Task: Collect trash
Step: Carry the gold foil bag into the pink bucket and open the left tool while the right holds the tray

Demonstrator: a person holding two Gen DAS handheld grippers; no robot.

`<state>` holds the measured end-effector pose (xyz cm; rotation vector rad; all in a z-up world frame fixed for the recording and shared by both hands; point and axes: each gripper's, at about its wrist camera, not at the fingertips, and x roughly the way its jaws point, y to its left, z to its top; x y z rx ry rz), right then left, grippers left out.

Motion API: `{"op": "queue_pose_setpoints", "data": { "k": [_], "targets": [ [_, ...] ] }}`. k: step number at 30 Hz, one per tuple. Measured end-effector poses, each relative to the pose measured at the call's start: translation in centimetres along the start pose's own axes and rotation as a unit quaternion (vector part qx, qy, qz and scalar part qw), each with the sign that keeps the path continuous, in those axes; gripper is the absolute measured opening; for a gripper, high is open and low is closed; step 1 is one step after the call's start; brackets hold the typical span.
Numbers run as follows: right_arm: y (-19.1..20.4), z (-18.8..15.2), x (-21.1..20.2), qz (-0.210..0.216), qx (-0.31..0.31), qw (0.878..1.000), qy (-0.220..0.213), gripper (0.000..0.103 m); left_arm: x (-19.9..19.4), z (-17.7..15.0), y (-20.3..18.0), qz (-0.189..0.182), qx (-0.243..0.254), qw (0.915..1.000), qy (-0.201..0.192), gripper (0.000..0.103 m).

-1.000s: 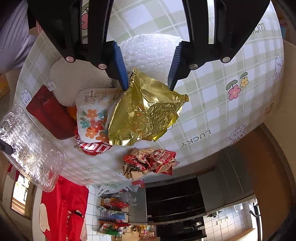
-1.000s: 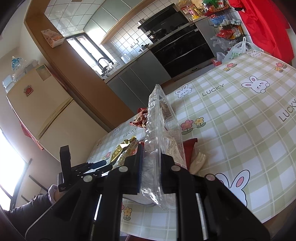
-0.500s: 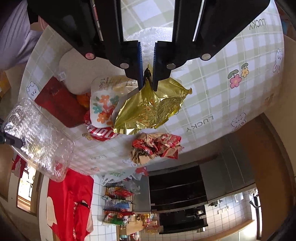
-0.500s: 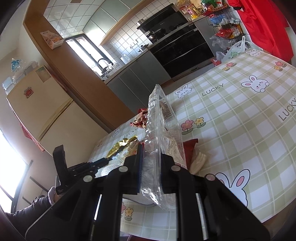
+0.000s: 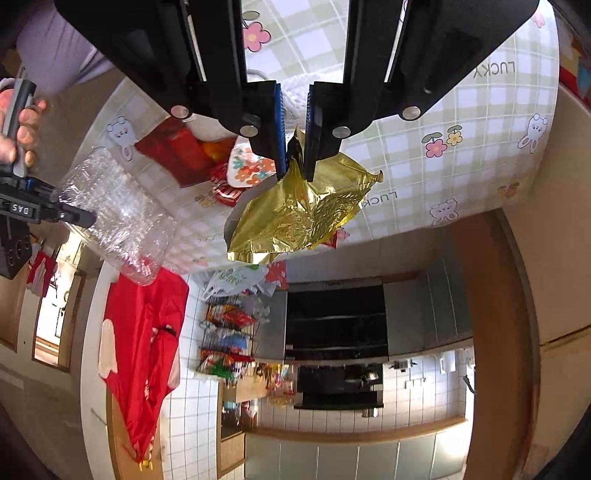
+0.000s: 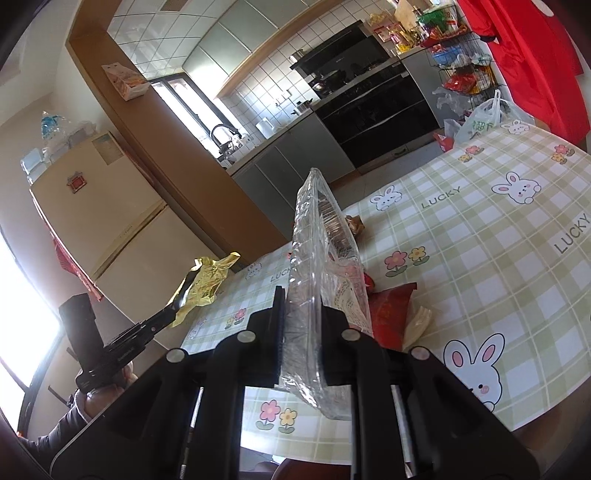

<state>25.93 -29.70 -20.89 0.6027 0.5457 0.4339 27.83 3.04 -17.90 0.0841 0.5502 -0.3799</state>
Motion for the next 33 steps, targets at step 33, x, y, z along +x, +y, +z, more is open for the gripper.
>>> {"op": "queue_pose_setpoints", "data": {
  "k": [33],
  "targets": [
    [10.6,-5.1,-12.1,0.031,-0.053,0.998,-0.031,0.017,-13.4,-14.8,-11.7,-0.100,-0.099,0.9873,0.074,0.009]
  ]
}}
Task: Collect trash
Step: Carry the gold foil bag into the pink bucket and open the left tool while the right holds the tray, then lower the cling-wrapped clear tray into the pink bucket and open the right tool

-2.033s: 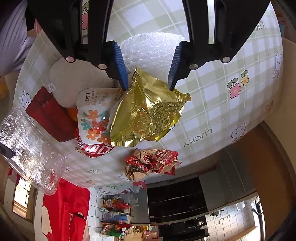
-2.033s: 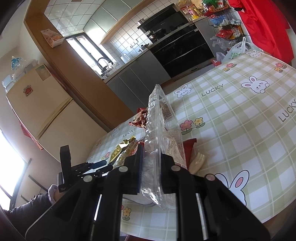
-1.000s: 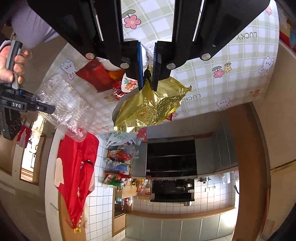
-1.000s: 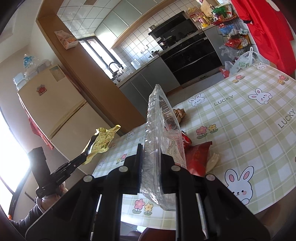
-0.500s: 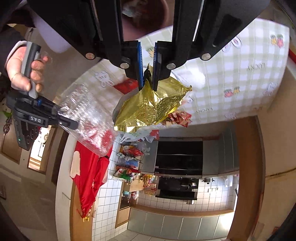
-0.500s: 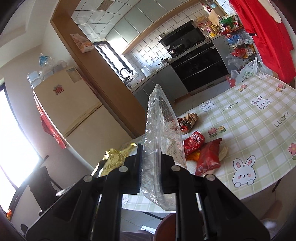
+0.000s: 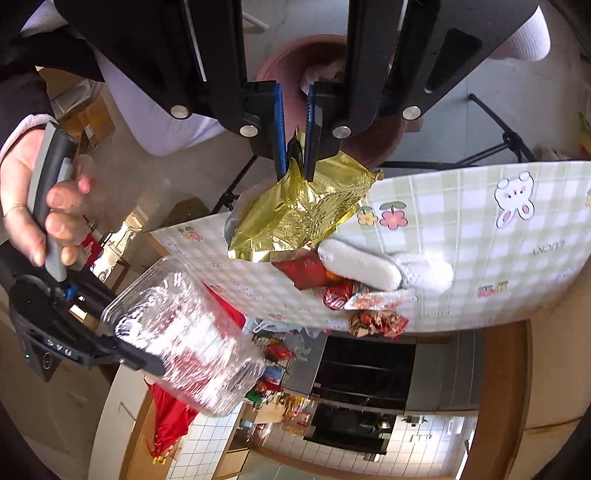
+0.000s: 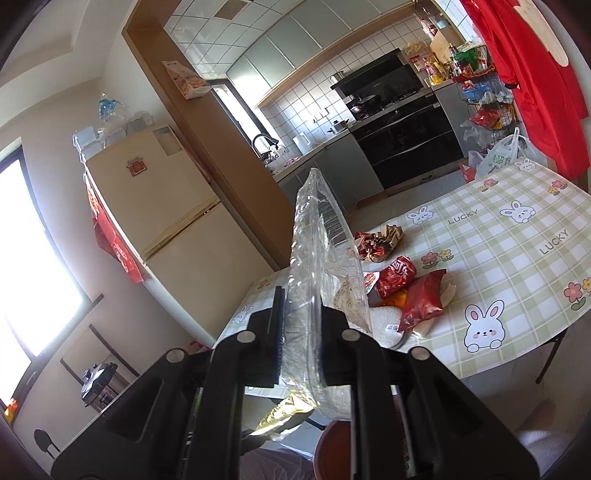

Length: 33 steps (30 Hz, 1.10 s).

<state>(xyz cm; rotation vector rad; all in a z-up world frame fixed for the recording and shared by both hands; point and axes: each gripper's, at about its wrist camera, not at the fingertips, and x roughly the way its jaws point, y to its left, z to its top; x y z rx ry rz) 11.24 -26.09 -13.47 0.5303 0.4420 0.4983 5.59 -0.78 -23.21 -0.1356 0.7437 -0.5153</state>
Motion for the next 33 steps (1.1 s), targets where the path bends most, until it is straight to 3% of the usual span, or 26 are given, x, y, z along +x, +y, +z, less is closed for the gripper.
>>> {"op": "queue_pose_setpoints", "data": {
  "k": [13,15,18,22,27,29,33],
  "targets": [
    [-2.0,-0.6,1.4,-0.001,0.021,1.000,0.015,0.017,4.2,-1.1,2.2,-0.001,-0.030,0.9979,0.058,0.013],
    [-2.3,-0.7,1.7,-0.002,0.025,1.000,0.017,0.017,4.6,-0.7,2.5,0.004,-0.029,0.9979,0.058,0.026],
    [-2.9,-1.0,1.8,-0.005,0.030,0.999,0.019,0.017,4.6,0.1,3.1,0.021,-0.030,0.9982,0.048,0.035],
    [-3.2,-1.2,1.6,-0.009,0.034,0.999,0.022,0.017,2.6,2.0,3.2,0.042,-0.027,0.9987,0.006,0.051],
    [-3.0,-1.6,1.4,-0.008,0.032,0.999,0.031,0.017,-1.8,4.7,2.5,0.076,-0.017,0.9944,-0.072,0.092],
    [-2.7,-1.9,1.4,-0.005,0.030,0.999,0.040,0.017,-3.8,5.8,2.2,0.094,-0.012,0.9899,-0.105,0.096],
    [-1.8,-3.4,1.8,-0.004,0.021,0.998,0.066,0.017,-6.3,6.9,1.9,0.145,-0.001,0.9800,-0.137,0.097]
  ]
}}
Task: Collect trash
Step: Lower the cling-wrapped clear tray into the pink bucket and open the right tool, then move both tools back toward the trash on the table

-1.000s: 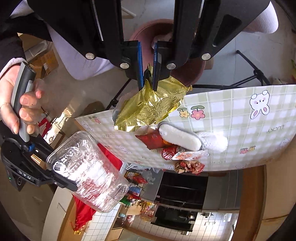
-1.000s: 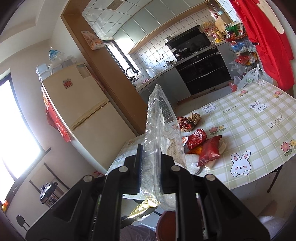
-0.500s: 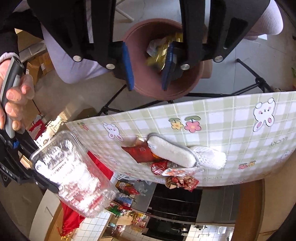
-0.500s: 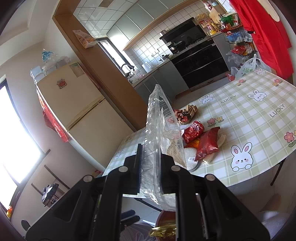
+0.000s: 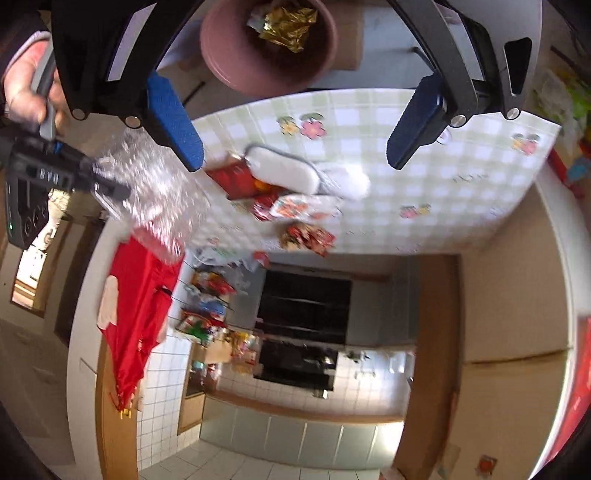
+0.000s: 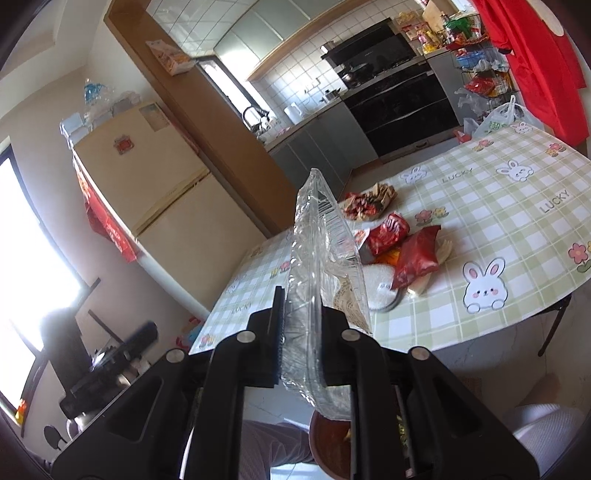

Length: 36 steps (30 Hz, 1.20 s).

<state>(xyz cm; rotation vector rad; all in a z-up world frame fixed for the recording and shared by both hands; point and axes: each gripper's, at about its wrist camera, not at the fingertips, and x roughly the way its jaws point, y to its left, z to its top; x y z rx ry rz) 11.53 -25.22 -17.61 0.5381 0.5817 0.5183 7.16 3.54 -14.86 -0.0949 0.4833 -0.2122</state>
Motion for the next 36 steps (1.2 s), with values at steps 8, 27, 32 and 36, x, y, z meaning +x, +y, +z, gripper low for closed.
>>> {"op": "queue_pose_setpoints", "data": {
  "k": [8,27,32,36],
  "targets": [
    [1.4,-2.4,1.6,-0.007,-0.009,0.999,0.043,0.017,-2.5,-0.6,1.4,0.012,-0.025,0.9995,-0.016,0.097],
    [4.4,-2.6,2.5,-0.013,-0.059,0.997,0.039,0.080,-3.4,-1.7,3.2,0.018,-0.060,0.9978,-0.021,0.097],
    [4.0,-2.0,1.8,-0.020,-0.053,0.998,0.022,0.090,-3.3,-1.7,3.1,0.019,-0.060,0.9978,-0.020,0.097],
    [3.3,-1.6,1.2,-0.033,-0.042,0.999,0.011,0.096,-3.2,-1.7,3.1,0.019,-0.059,0.9979,-0.019,0.097]
  ]
}}
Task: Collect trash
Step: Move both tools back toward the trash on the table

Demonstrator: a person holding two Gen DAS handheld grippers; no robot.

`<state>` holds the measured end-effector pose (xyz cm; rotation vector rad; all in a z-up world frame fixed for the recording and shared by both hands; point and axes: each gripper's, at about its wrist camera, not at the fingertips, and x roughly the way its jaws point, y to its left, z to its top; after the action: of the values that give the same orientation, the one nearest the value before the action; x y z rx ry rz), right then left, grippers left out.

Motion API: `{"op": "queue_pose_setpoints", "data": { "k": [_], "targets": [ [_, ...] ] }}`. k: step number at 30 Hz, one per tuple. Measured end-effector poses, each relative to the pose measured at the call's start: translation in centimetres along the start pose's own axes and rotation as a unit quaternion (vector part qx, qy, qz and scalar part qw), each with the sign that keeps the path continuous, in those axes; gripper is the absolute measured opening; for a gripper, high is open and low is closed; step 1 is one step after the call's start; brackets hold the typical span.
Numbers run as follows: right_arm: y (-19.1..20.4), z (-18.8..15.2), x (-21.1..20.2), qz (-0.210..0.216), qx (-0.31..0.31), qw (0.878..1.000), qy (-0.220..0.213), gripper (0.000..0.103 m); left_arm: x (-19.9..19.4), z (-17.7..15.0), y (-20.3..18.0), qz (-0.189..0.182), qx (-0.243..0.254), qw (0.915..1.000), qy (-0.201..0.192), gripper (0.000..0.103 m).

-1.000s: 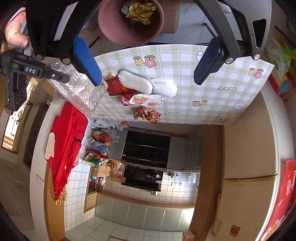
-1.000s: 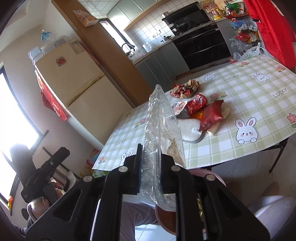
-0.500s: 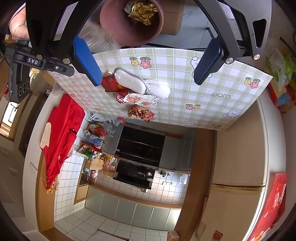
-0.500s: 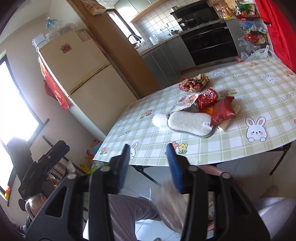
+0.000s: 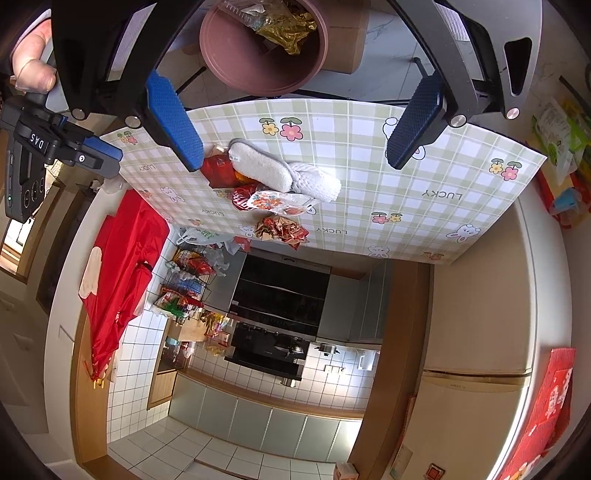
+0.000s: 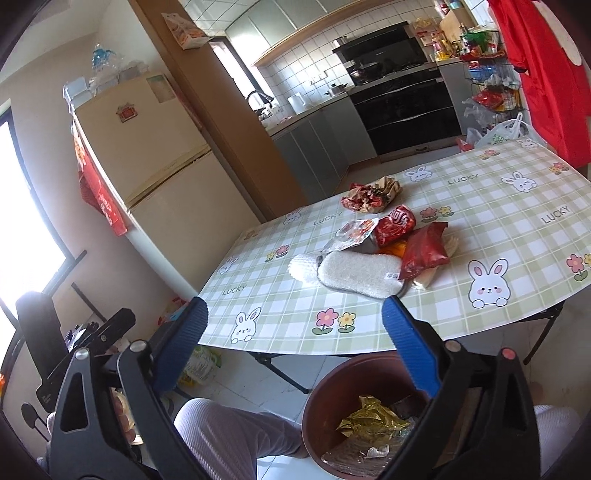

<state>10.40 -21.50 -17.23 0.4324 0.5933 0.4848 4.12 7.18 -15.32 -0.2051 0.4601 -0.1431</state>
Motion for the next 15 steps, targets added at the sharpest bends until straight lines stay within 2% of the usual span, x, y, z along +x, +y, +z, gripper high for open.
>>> {"op": "queue_pose_setpoints", "data": {
  "k": [3,15],
  "targets": [
    [-0.5,0.0,-0.1,-0.008,0.006,1.000,0.002,0.097,0.1,-0.1,-0.1,0.000,0.001,1.0000,0.003,0.097],
    [-2.8,-0.2,-1.4,-0.111,-0.010,0.994,-0.023,0.097,0.7,-0.9,0.0,0.002,-0.001,0.9998,0.018,0.097]
  ]
}}
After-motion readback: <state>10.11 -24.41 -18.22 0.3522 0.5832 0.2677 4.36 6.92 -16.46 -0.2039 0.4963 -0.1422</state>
